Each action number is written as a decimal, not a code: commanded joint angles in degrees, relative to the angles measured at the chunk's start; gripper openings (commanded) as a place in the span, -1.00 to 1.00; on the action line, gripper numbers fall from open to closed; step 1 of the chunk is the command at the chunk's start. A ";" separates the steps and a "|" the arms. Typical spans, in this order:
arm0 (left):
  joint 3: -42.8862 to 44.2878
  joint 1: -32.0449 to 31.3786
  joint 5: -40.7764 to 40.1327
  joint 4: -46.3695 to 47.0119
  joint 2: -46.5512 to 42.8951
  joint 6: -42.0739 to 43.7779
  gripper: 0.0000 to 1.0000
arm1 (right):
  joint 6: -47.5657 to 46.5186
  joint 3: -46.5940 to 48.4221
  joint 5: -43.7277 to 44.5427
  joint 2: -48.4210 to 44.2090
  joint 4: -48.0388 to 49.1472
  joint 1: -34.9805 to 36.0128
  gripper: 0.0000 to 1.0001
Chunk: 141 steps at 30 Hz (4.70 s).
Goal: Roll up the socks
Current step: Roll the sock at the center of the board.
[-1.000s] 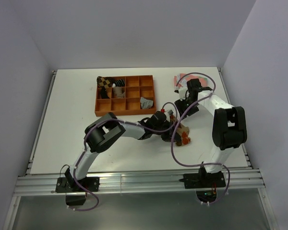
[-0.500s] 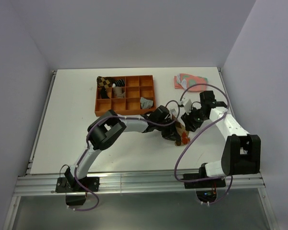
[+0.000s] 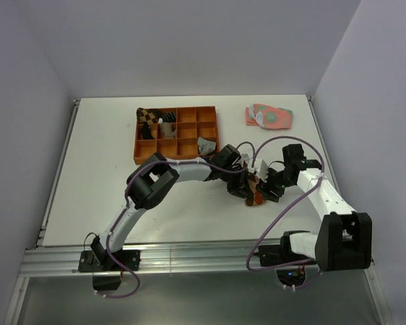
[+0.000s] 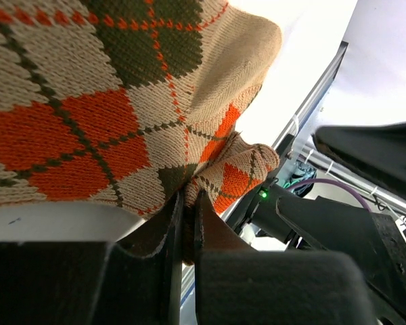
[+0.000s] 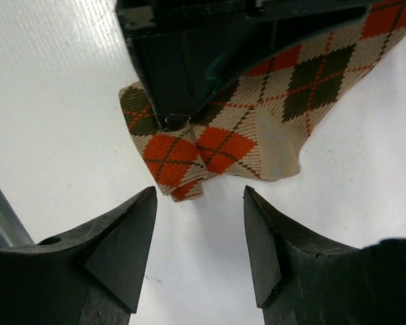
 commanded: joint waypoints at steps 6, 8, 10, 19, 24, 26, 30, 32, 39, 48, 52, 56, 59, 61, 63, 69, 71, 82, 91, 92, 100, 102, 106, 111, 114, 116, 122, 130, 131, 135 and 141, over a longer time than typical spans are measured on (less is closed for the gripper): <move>-1.97 0.72 -7.83 -16.23 7.07 5.88 -0.99 | -5.64 -4.38 0.01 -4.56 -1.27 2.93 0.23; -1.44 0.72 -7.57 -16.41 7.42 5.79 -0.99 | -5.73 -5.43 0.46 -5.53 -0.39 4.07 0.23; -0.83 0.72 -7.83 -16.85 7.60 5.79 -0.99 | -5.29 -6.05 0.80 -6.23 0.83 4.69 0.23; -0.21 0.81 -8.10 -17.47 7.51 5.26 -0.99 | -1.51 -10.62 6.43 -4.57 9.00 13.91 0.22; -0.21 0.89 -7.92 -17.73 7.34 5.09 -0.99 | -0.81 -10.79 9.41 -1.58 11.03 14.63 0.15; -0.29 1.07 -7.66 -17.47 7.07 4.82 -0.98 | -0.72 -11.32 10.03 -1.05 12.44 14.63 0.12; -0.91 1.42 -6.17 -15.98 6.11 4.03 -0.91 | 0.33 -12.20 11.79 -0.09 14.37 14.63 0.00; -1.09 1.51 -5.81 -14.92 5.40 3.33 -0.80 | 0.69 -12.29 12.15 0.88 14.82 14.45 -0.21; -9.32 2.83 -3.44 -2.37 0.31 -4.48 -0.51 | 0.08 -9.92 8.20 2.90 10.62 9.46 -0.60; -17.07 3.36 -9.93 13.11 -7.60 -11.61 -0.38 | -4.41 1.40 0.55 16.51 -3.09 1.80 -0.64; -22.96 3.36 -17.13 19.08 -13.39 -12.23 -0.37 | -5.20 6.85 0.10 23.19 -8.64 -0.05 -0.66; -28.23 3.09 -24.34 24.09 -17.79 -11.27 -0.35 | -5.64 13.80 -0.16 30.58 -16.02 -3.21 -0.66; -29.12 2.22 -26.37 25.77 -19.21 -8.20 -0.35 | -5.20 19.07 -0.25 36.20 -21.65 -3.74 -0.65; -27.20 0.64 -28.65 24.90 -19.03 -3.56 -0.33 | -4.50 21.62 0.28 38.93 -23.41 -3.74 -0.64; -25.00 -1.38 -31.28 23.41 -18.60 1.80 -0.33 | -3.19 23.91 0.81 41.39 -24.73 -3.74 -0.63; -26.65 -5.86 -36.47 29.19 -20.35 12.72 -0.13 | -0.11 29.10 0.98 47.98 -27.90 -3.92 -0.63; -27.45 -6.40 -35.78 31.48 -20.70 16.33 -0.07 | 0.86 29.63 1.16 49.04 -28.07 -4.01 -0.63; -25.88 -6.49 -29.20 36.24 -19.65 25.12 0.08 | 3.67 32.44 2.39 53.00 -28.51 -3.92 -0.63; -21.04 -6.40 -23.40 37.64 -16.49 29.08 0.11 | 4.55 34.64 3.00 54.85 -29.48 -3.92 -0.63; -19.99 -6.40 -22.95 37.99 -15.87 28.99 0.11 | 4.73 34.73 3.00 54.85 -29.48 -3.92 -0.63; -16.55 -6.40 -17.42 40.36 -9.63 27.94 0.10 | 4.82 36.05 2.39 54.94 -30.80 -4.01 -0.63; -16.73 -6.31 -16.98 41.07 -8.84 27.24 0.09 | 5.08 36.66 2.21 55.29 -30.89 -4.01 -0.63; -18.31 -6.31 -16.18 43.00 -8.05 26.36 0.10 | 5.43 37.10 2.12 55.64 -31.41 -4.01 -0.63; -18.31 -6.31 -15.83 43.62 -6.82 24.95 0.07 | 5.69 37.46 2.04 55.82 -31.50 -4.01 -0.64; -18.40 -6.31 -16.18 43.00 -6.20 23.99 -0.02 | 6.22 37.46 1.86 55.82 -30.89 -4.01 -0.64; -18.66 -6.40 -16.62 41.95 -5.94 23.37 -0.10 | 6.22 37.46 1.34 55.64 -30.54 -4.01 -0.63; -18.66 -6.58 -19.43 38.35 -5.23 22.05 -0.55 | 7.98 36.14 0.72 53.27 -27.29 -3.92 -0.58; -17.26 -7.98 -26.37 27.11 -6.55 18.45 -0.99 | 13.87 29.29 1.68 41.26 -14.73 -3.92 -0.24; -17.52 -8.24 -26.72 25.35 -7.07 17.49 -0.99 | 14.13 27.63 1.77 39.83 -12.54 -4.01 -0.19; -17.26 -8.95 -29.97 19.72 -8.13 14.50 -0.99 | 18.25 24.63 1.95 33.24 -6.99 -4.27 -0.12; -17.53 -9.39 -29.97 16.91 -9.19 10.28 -0.99 | 20.19 23.66 0.28 26.99 -5.22 -7.08 -0.03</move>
